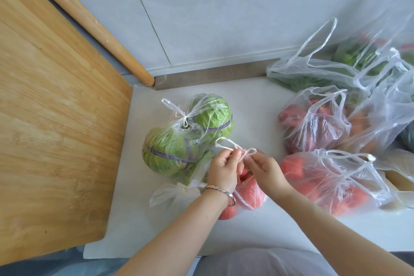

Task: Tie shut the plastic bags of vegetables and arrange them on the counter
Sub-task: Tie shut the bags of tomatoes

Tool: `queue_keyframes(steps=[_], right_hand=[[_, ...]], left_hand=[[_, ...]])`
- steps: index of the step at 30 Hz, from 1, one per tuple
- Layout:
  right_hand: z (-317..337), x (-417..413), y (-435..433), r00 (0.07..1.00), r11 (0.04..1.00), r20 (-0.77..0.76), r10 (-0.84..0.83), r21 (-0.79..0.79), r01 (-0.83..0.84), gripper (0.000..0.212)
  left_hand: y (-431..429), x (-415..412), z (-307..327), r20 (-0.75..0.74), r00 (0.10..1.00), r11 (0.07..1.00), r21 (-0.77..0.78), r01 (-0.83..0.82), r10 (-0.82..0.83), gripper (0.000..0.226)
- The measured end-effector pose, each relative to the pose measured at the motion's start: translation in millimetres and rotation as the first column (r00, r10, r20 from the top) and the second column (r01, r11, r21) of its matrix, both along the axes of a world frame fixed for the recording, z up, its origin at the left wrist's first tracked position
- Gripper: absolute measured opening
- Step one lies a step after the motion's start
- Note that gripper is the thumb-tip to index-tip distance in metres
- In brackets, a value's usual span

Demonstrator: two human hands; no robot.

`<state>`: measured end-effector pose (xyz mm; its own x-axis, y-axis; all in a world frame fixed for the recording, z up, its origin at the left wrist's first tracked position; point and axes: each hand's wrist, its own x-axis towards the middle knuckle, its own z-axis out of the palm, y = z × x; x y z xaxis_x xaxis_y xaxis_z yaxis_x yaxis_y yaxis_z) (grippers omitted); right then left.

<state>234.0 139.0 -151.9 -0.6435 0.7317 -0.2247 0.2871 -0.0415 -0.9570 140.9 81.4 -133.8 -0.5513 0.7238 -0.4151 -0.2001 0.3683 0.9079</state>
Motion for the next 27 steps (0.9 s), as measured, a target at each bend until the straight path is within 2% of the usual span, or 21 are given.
queue_keyframes(steps=[2,5,7,9,11,14,17,22,25,27], right_hand=[[-1.3,-5.0,-4.4,0.996,0.996,0.027,-0.087,0.021,0.087,0.04],[-4.3,-7.2,-11.9,0.999,0.999,0.029,-0.044,0.007,0.044,0.044],[-3.0,-4.1,-13.4,1.0,0.999,-0.001,0.013,-0.04,-0.013,0.043],[0.8,-0.1,-12.0,0.997,0.996,-0.037,0.074,-0.057,-0.076,0.034],[4.4,1.8,-10.7,0.991,0.99,-0.061,0.121,-0.068,-0.125,0.017],[9.6,1.7,-10.5,0.984,0.987,-0.152,0.088,-0.118,-0.106,0.01],[12.3,-0.5,-10.4,0.972,0.975,-0.218,-0.088,-0.219,0.039,0.02],[1.6,-9.1,-6.8,0.943,0.927,-0.088,-0.322,-0.232,0.295,0.016],[0.3,-13.8,-3.5,0.889,0.834,-0.051,-0.456,-0.374,0.406,0.019],[-3.5,-16.7,-0.5,0.868,0.774,0.038,-0.496,-0.434,0.461,0.017]], left_hand=[[-0.9,-0.7,-6.2,0.011,0.996,0.996,-0.002,-0.089,0.089,0.01],[-2.4,-0.7,-7.6,0.037,0.995,0.993,-0.079,-0.088,0.091,0.019],[-1.5,-1.6,-1.8,0.112,0.992,0.993,-0.107,-0.047,0.06,0.026],[1.0,-3.4,4.2,0.204,0.978,0.994,-0.106,-0.02,0.042,0.028],[3.2,-6.8,3.6,0.22,0.975,0.993,-0.113,-0.015,0.04,0.026],[4.0,-9.4,-0.4,0.123,0.991,0.991,-0.13,-0.042,0.058,0.031],[1.6,-7.2,-2.3,-0.032,0.999,0.987,-0.153,-0.049,0.044,0.034],[0.0,-0.3,-1.0,-0.231,0.973,0.991,-0.133,-0.007,-0.024,0.025],[-2.7,1.1,-3.4,-0.272,0.962,0.995,-0.095,-0.018,-0.008,0.016],[-10.3,3.1,-3.4,-0.342,0.939,0.997,-0.074,0.009,-0.034,0.01]])
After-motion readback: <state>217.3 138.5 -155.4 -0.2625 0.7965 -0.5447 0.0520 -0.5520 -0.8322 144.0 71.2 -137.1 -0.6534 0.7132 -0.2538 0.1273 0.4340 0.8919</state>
